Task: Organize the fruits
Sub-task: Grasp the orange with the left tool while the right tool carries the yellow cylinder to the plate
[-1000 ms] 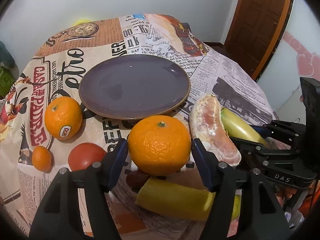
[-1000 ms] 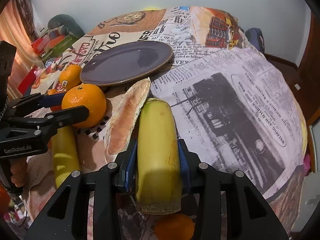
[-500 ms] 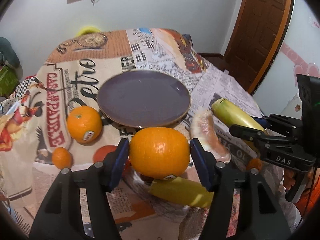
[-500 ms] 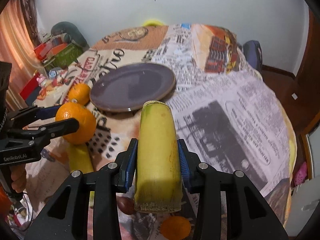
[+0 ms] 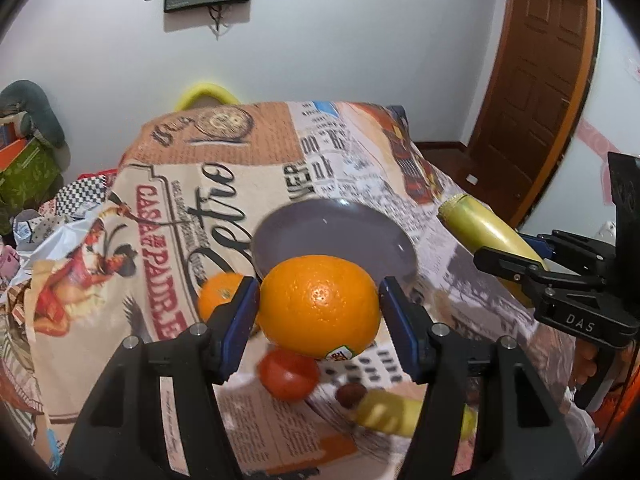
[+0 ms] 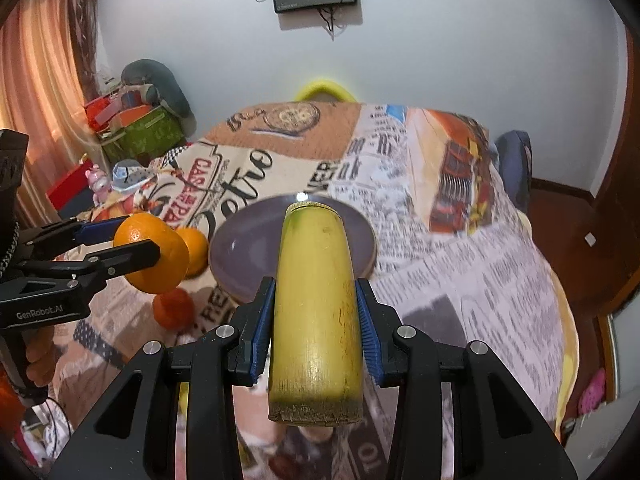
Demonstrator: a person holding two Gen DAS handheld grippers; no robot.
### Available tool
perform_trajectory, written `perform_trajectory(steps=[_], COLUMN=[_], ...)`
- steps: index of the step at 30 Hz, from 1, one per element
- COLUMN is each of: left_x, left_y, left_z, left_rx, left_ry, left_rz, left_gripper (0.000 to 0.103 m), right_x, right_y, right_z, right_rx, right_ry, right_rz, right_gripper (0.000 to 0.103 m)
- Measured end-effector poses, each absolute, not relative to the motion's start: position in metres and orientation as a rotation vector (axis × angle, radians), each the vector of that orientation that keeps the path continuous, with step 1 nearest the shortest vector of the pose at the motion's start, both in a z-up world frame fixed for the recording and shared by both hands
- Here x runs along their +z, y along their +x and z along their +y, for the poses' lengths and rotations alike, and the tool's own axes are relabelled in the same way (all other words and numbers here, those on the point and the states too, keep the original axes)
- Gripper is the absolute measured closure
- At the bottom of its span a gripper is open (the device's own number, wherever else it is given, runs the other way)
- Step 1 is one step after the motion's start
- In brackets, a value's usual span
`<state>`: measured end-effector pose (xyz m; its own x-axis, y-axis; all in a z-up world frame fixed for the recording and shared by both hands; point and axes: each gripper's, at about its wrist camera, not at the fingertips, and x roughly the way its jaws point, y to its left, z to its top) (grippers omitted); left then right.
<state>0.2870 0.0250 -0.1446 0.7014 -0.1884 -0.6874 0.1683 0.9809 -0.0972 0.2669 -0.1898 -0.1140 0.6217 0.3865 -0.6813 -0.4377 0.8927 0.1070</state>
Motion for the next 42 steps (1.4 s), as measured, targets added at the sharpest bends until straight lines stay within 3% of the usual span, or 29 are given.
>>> perform_trajectory(steps=[16, 42], left_x=[-0.142, -0.211], left_y=[0.344, 0.429], left_z=[0.035, 0.02], left_rx=[-0.137, -0.152], left_ry=[-0.03, -0.001], left_rz=[0.74, 0.926], left_gripper=[0.041, 0.041], right_x=[-0.124, -0.195], right_y=[0.337, 0.396], right_z=[-0.159, -0.149], right_rx=[0.442, 0.462], right_ry=[-0.12, -0.179], right_rz=[0.771, 0.985], right_gripper=[0.067, 0.067])
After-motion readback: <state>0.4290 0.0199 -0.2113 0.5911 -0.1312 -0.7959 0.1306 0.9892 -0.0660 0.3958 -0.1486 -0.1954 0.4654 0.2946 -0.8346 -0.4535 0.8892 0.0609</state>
